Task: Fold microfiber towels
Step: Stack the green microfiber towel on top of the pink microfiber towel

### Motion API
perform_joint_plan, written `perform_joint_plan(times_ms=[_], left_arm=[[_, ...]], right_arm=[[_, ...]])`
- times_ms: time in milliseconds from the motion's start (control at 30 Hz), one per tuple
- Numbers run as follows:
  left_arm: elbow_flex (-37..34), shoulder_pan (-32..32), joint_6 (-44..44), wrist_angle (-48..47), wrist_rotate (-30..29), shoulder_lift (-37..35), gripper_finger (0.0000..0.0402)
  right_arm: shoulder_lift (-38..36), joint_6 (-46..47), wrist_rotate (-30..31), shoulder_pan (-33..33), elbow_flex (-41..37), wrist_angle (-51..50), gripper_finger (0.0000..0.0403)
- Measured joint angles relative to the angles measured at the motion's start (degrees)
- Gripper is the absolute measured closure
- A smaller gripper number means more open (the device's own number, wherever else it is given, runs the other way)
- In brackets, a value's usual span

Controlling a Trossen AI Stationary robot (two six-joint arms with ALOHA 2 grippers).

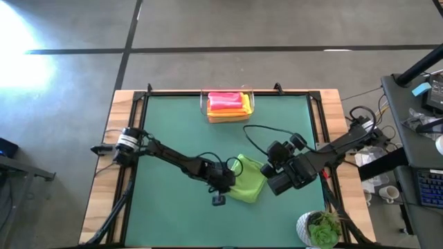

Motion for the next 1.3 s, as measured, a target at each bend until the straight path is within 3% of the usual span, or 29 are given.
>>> perform_joint_plan(times_ms=[233,467,567,833,1133,1300], left_arm=[[-0.24,0.27,10.82,-14.13,-0.82,-3.98,0.0400],[-0.56,1.90,24.02,-32.46,-12.00,-8.02,0.0400],[-0.68,2.96,26.23,-37.44,-14.76,-9.71,0.0400],[-1.27,4.20,27.01,-42.21,-15.07,-15.93,0.0397],[-3.31,4.24,27.91,-44.76,-15.85,-23.46,0.0309],[-3.94,4.48,21.48,-45.85,-15.83,-25.81,0.0261]], right_arm=[[0.02,3.02,-0.09,0.00,-0.47,-0.05,0.0268],[0.02,6.92,-0.17,0.00,-1.35,0.19,0.0268],[0.04,8.48,-0.24,0.00,-2.03,0.17,0.0268],[0.04,13.84,-0.38,-0.29,-4.48,0.17,0.0268],[0.04,18.43,-0.39,-2.52,-5.95,0.54,0.0268],[-0.36,12.39,-0.91,-4.61,-7.01,0.57,0.0268]])
